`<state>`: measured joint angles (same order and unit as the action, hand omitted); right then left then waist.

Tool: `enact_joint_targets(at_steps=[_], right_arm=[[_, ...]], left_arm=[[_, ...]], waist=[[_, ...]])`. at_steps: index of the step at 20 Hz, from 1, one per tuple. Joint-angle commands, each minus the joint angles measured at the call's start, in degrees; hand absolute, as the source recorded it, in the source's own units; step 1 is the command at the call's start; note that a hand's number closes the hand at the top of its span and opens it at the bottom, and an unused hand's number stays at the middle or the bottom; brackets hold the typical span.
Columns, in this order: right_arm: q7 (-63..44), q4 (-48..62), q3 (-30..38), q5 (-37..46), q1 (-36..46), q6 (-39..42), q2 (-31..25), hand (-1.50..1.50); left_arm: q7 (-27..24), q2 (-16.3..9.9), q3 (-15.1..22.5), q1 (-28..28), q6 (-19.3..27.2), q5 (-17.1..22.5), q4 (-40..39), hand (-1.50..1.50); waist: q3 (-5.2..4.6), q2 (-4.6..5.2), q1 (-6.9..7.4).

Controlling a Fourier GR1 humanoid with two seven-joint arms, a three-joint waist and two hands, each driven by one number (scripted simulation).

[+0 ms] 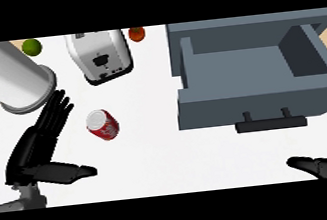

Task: Pick up the can, place it into the drawer and close the drawer

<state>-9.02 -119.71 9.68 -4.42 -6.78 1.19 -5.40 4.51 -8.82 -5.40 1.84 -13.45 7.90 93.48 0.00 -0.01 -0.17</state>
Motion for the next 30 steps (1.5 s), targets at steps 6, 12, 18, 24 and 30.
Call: enact_joint_targets(at_steps=[6, 12, 18, 24, 30], right_arm=[[-0.8, -3.7, 2.3, -1.1, -3.2, 1.5, 0.3, -1.50], [-1.2, -4.4, 4.9, -4.6, -3.9, 3.7, -0.5, -1.50], [-4.9, -7.5, 6.5, -6.2, -3.5, 4.4, -0.9, -1.50], [-4.4, -6.7, 5.6, -3.5, -3.4, 4.7, 0.4, -1.50], [-6.1, -7.0, 5.3, -2.8, -0.1, 3.3, 0.6, -1.50]], left_arm=[[-9.8, 3.1, 1.6, -2.2, 2.6, -6.8, -9.4, -1.50], [-19.5, 4.5, -0.1, 0.7, 4.8, -8.7, -22.1, -1.50], [-22.1, 1.1, -4.1, 9.8, 4.3, -8.3, -35.6, -1.50], [-27.3, -0.8, -5.0, 14.0, 2.9, -9.0, -46.0, -1.50], [-38.2, -0.2, -6.7, 18.7, 5.6, -10.3, -61.1, -1.50]], waist=[[0.00, -0.03, 0.02], [0.00, 0.00, -0.09], [-0.01, 0.04, -0.23], [-0.01, 0.04, -0.19], [-0.03, 0.10, -0.27]])
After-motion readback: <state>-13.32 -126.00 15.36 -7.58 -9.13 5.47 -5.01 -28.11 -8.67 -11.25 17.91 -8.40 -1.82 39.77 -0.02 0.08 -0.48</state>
